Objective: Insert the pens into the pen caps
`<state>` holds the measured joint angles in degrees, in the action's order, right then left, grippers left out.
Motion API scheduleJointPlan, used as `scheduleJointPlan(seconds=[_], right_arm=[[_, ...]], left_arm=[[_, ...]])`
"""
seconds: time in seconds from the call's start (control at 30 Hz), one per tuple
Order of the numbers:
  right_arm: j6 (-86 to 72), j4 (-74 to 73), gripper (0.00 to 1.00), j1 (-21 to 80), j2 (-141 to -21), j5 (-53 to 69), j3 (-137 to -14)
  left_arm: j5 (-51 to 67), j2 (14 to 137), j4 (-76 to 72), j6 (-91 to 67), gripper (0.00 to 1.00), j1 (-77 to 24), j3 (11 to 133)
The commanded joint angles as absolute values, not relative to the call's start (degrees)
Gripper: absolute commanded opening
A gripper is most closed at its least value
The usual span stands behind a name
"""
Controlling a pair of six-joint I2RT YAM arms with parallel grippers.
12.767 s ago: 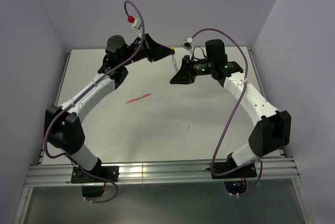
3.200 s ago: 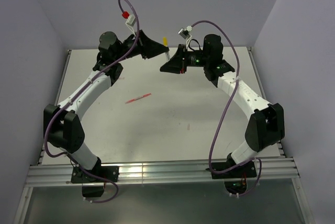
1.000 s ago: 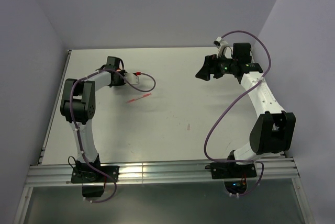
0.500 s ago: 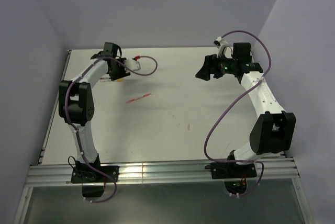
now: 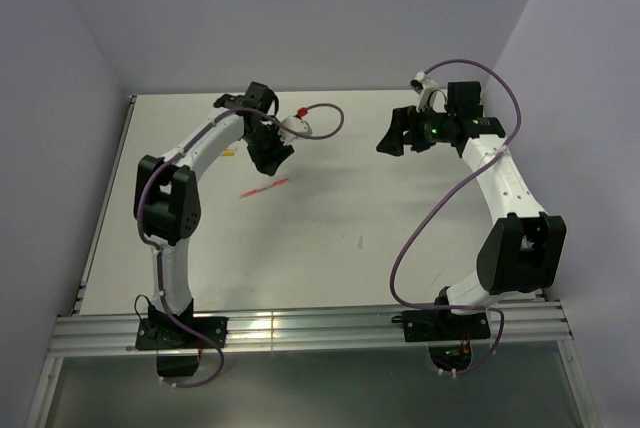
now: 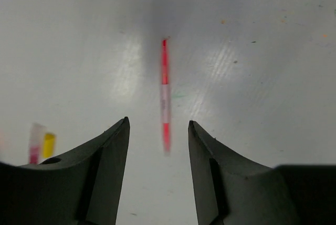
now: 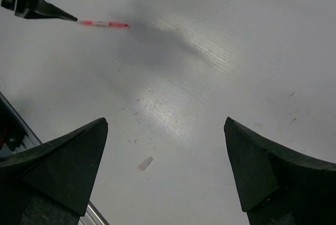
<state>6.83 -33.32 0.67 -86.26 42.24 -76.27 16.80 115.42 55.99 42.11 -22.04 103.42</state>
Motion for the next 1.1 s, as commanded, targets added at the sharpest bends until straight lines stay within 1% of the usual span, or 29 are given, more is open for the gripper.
scheduleJointPlan(seconds=[0.0, 0.13, 0.37, 0.5, 0.53, 0.6, 0.63, 0.8, 0.9, 0.97, 1.0, 1.03, 1.07], right_arm=[[8.2, -35.4, 1.00, -1.2, -85.3, 39.9, -79.1], [9.4, -36.5, 1.00, -1.6, -84.4, 39.3, -78.4], [10.4, -37.4, 1.00, -2.4, -84.1, 38.4, -77.6], [10.7, -37.5, 1.00, -2.8, -83.7, 38.1, -77.3], [10.7, -37.6, 1.00, -2.9, -83.8, 37.9, -77.3], [10.6, -37.6, 1.00, -3.1, -84.0, 37.5, -77.5], [10.5, -37.5, 1.00, -3.2, -84.0, 37.4, -77.6], [10.5, -37.5, 1.00, -3.5, -84.4, 36.7, -78.0], [10.6, -37.5, 1.00, -3.7, -84.1, 36.3, -77.3], [10.6, -37.5, 1.00, -3.9, -83.9, 36.1, -76.8], [10.5, -37.4, 1.00, -4.0, -83.8, 36.1, -76.6], [10.5, -37.4, 1.00, -4.1, -83.8, 36.4, -76.6], [10.5, -37.3, 1.00, -4.2, -83.5, 36.6, -76.6]], left_arm=[[17.5, 119.4, 61.4, 35.5, 0.53, -22.3, 106.3], [17.1, 122.3, 61.4, 33.4, 0.54, -23.4, 106.8], [14.4, 125.9, 58.3, 31.4, 0.50, -24.1, 103.2], [11.9, 126.0, 54.6, 30.2, 0.47, -24.8, 100.7], [11.0, 125.8, 53.7, 29.9, 0.44, -25.3, 100.1], [9.4, 125.5, 51.3, 29.0, 0.42, -25.8, 98.6], [9.0, 125.4, 50.6, 28.1, 0.40, -26.4, 98.2], [7.6, 125.4, 49.4, 27.2, 0.33, -27.9, 95.3], [8.3, 125.2, 49.4, 26.4, 0.23, -28.7, 93.7], [8.9, 124.5, 48.5, 25.3, 0.13, -29.1, 92.8], [9.6, 124.2, 48.3, 24.6, 0.06, -29.1, 92.8], [11.0, 122.9, 48.1, 23.3, 0.00, -29.2, 93.2], [17.3, 121.6, 46.9, 22.6, 0.00, -29.0, 93.9]])
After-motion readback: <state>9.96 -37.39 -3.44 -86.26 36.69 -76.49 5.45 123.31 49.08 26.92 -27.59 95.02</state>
